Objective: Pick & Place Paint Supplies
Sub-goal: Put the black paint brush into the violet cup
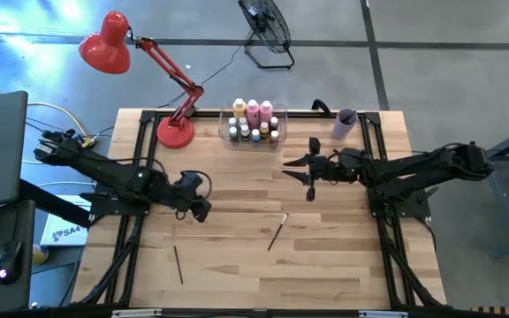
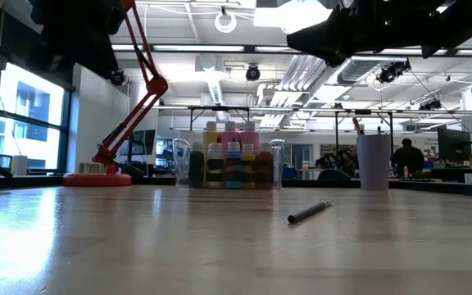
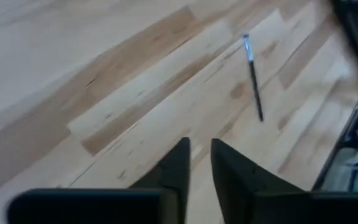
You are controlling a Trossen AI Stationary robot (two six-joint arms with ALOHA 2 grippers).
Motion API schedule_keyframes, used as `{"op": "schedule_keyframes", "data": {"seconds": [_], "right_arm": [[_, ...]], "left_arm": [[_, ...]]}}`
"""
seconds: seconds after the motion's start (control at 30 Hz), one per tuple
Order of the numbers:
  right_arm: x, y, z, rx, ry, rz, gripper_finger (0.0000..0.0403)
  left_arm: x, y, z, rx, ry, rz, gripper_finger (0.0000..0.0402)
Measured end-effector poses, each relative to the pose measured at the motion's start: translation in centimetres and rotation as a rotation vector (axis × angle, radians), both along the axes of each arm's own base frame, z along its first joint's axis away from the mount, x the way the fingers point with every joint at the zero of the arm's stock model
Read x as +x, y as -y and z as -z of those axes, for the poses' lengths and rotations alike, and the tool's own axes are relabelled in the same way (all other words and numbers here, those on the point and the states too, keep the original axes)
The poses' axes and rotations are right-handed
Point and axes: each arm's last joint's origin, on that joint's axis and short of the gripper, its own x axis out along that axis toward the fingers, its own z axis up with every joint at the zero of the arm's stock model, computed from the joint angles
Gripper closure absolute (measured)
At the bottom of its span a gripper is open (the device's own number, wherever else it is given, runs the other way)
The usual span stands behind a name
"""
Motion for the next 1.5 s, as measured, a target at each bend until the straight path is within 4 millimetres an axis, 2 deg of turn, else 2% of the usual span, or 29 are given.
{"op": "schedule_keyframes", "data": {"seconds": [0.13,0.2,0.37,0.5,0.77,1.0,1.27,1.5], "right_arm": [[0.0,0.0,0.0,-0.001,0.000,0.000,0.0319],[0.0,0.0,0.0,-0.001,-0.002,0.000,0.0319],[0.0,0.0,0.1,0.000,-0.013,-0.001,0.0319],[0.0,0.0,0.2,0.003,-0.024,0.000,0.0319],[0.0,0.0,0.7,0.022,-0.070,0.001,0.0319],[0.0,0.0,0.7,0.022,-0.072,0.001,0.0319],[0.0,0.0,0.7,0.022,-0.072,0.001,0.0319],[0.0,0.0,0.7,0.022,-0.073,0.000,0.0319]], "left_arm": [[0.6,0.4,-0.2,-0.012,-0.129,0.023,0.0383],[0.3,0.4,-0.2,-0.044,-0.218,-0.008,0.0396],[-1.6,0.5,0.2,-0.126,-0.443,-0.122,0.0393],[-3.2,1.6,0.5,-0.139,-0.554,-0.176,0.0392],[-5.1,5.3,0.8,-0.162,-0.505,-0.270,0.0391],[-5.5,8.3,2.8,-0.156,-0.557,-0.373,0.0391],[-4.8,9.6,4.9,-0.063,-0.613,-0.389,0.0391],[-4.7,9.7,5.2,-0.052,-0.625,-0.394,0.0391]]}}
